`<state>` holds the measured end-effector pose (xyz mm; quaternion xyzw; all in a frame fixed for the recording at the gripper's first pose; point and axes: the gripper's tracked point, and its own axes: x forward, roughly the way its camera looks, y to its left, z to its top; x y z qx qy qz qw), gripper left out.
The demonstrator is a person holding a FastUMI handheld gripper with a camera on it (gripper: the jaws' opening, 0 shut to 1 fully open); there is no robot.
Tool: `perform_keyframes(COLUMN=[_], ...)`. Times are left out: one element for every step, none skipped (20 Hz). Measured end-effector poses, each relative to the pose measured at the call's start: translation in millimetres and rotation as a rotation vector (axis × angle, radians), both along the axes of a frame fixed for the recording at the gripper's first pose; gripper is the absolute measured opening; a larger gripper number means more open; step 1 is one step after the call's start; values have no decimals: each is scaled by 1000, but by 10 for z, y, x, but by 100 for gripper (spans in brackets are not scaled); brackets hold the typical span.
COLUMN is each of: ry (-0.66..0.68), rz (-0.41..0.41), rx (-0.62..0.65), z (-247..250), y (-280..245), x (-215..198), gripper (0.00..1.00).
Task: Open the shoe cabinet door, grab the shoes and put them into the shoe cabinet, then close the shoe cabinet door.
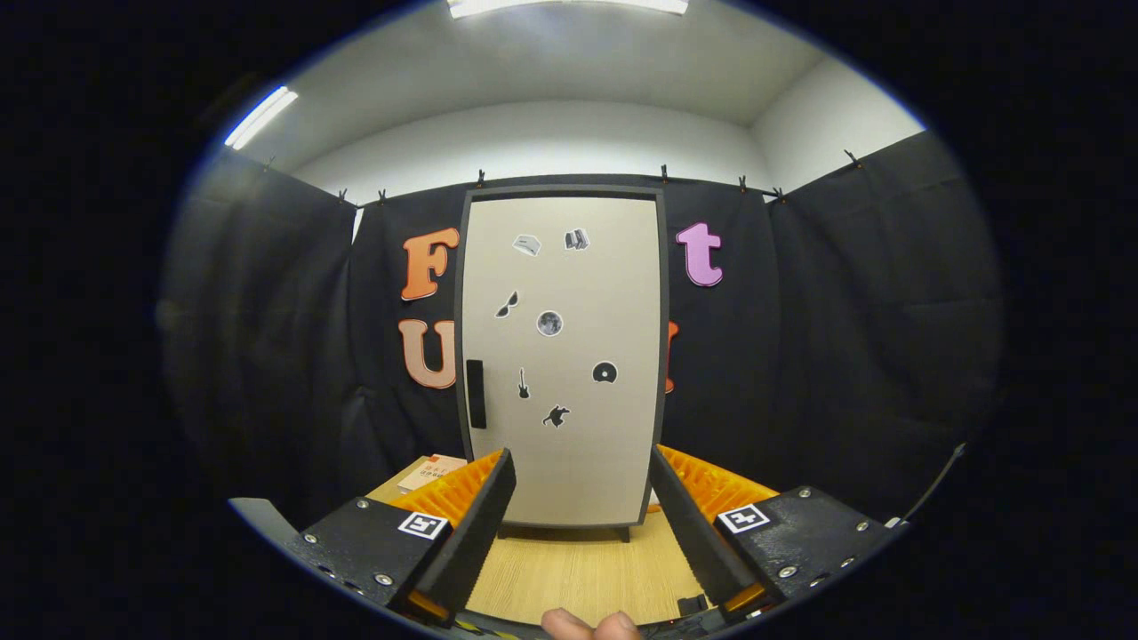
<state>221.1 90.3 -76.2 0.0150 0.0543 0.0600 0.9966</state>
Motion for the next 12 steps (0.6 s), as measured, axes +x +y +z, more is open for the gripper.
perform_keyframes(ry=[0,-2,-8,-11,-14,-17,-27,-30,-25,-24,-20,-12], rz=[-1,-3,-8,-16,-27,-31,-28,-33,-41,-46,-46,-44], rx=[9,17,22,20,21,28,35,29,21,21,27,29], z=[13,20,42,44,56,71,94,90,73,72,75,59], y=[-5,-16,-28,-50,-76,-80,-59,-70,-95,-114,-105,-84], x=[-17,-28,-22,-12,-1,-9,-5,18,27,17,6,2], gripper=[95,95,95,95,95,95,95,95,95,95,95,95])
